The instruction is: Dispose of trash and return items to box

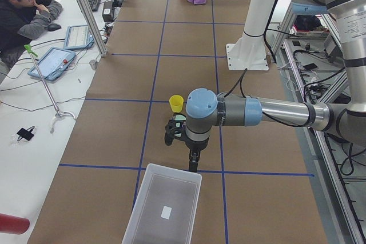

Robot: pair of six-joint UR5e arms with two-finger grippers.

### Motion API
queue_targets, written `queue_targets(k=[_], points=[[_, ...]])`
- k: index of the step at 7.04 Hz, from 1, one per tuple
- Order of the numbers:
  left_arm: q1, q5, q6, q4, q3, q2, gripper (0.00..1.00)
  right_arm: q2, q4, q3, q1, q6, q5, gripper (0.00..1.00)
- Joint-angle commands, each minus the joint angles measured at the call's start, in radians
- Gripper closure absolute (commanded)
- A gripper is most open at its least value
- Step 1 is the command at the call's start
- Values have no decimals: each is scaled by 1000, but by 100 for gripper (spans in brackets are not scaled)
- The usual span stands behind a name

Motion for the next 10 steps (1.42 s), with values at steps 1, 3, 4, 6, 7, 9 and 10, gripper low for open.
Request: queue_targets(k=[1,3,4,6,7,9,10], points=[[3,-5,1,-1,-27,23,1,-1,1,0,0,0,1,0],[3,-8,2,-4,-30,22,1,-1,1,20,0,0,3,0],[3,-11,2,-7,-33,19,1,5,1,46,0,0,4,0],[4,-13,1,-8,-45,1,1,25,3,67,0,14,4,0],[4,-13,1,-11,-74,-7,1,54,19,78,0,17,6,0],[10,-27,-2,-170,-52,-111,1,68,58,74,0,15,56,0],[21,-63,-4,-201,-49,-122,1,64,61,78,0,-2,66,0]])
